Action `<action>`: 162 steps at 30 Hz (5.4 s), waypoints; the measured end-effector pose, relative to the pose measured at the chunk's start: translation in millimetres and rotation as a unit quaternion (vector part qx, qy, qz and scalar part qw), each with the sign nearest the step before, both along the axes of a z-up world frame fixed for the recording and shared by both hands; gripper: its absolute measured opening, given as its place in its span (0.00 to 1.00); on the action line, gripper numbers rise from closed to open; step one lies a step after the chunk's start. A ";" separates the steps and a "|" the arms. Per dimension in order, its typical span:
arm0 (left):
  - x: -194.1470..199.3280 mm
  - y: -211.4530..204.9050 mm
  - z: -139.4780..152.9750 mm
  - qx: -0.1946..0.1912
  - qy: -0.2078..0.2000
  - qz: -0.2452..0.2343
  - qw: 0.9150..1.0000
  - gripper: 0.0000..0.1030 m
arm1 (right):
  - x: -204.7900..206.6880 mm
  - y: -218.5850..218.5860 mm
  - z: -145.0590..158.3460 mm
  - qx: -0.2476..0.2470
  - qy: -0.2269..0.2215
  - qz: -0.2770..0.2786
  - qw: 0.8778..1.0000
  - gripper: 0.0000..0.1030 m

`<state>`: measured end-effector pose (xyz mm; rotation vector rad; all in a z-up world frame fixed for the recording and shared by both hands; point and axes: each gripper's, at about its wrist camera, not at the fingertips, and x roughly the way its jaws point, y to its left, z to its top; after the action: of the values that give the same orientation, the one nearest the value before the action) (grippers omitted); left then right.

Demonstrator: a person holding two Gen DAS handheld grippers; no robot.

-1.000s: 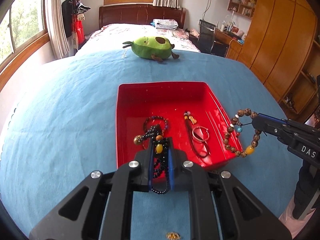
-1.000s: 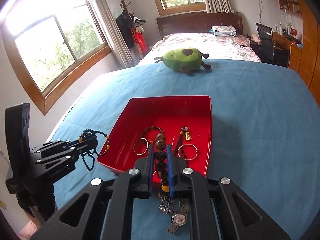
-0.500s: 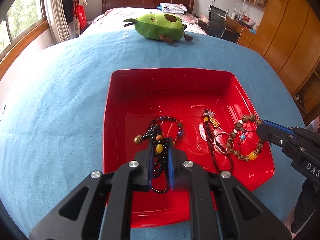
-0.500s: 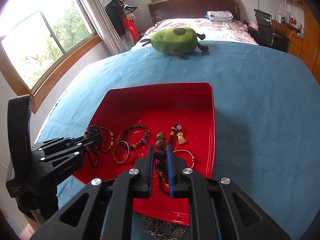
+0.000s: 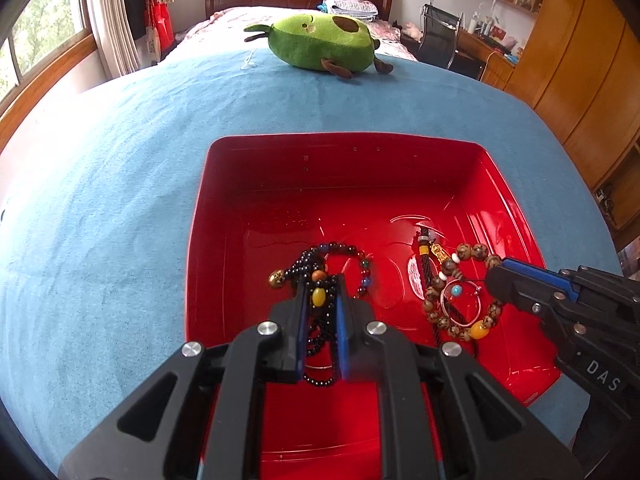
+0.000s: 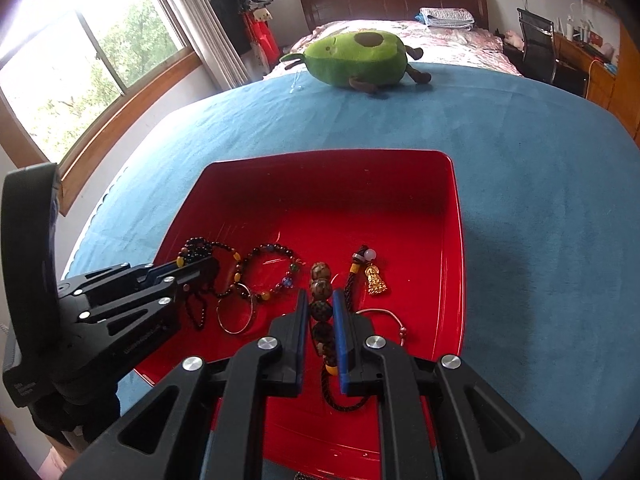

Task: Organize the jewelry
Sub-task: 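Carry necklace and wooden bracelet into the red tin with both tools, then open both tools to release the items in the tin and withdraw, then move both tools to the silver chain and the silver wristwatch, then grasp the silver chain necklace with left tool while right tool grasps the wristwatch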

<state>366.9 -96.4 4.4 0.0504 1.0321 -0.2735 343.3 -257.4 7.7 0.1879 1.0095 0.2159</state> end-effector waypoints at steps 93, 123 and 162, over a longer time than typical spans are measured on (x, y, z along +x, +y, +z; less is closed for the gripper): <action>-229.9 68.7 -16.8 -0.004 -0.031 0.017 0.999 0.95 | -206.0 -14.5 -36.3 0.016 0.011 -0.060 0.998 0.67; -183.0 -4.0 -19.5 -0.005 0.015 -0.022 1.000 0.95 | -171.6 -38.5 -61.0 -0.039 0.012 -0.053 0.998 0.29; -135.6 -65.9 -43.9 -0.060 0.057 -0.052 0.995 0.14 | -170.8 -61.6 -63.7 -0.014 0.009 -0.052 0.999 0.29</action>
<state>231.3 -162.3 -39.5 -0.0199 1.1265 -0.4368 172.5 -319.0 -56.0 0.2174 1.0178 0.1054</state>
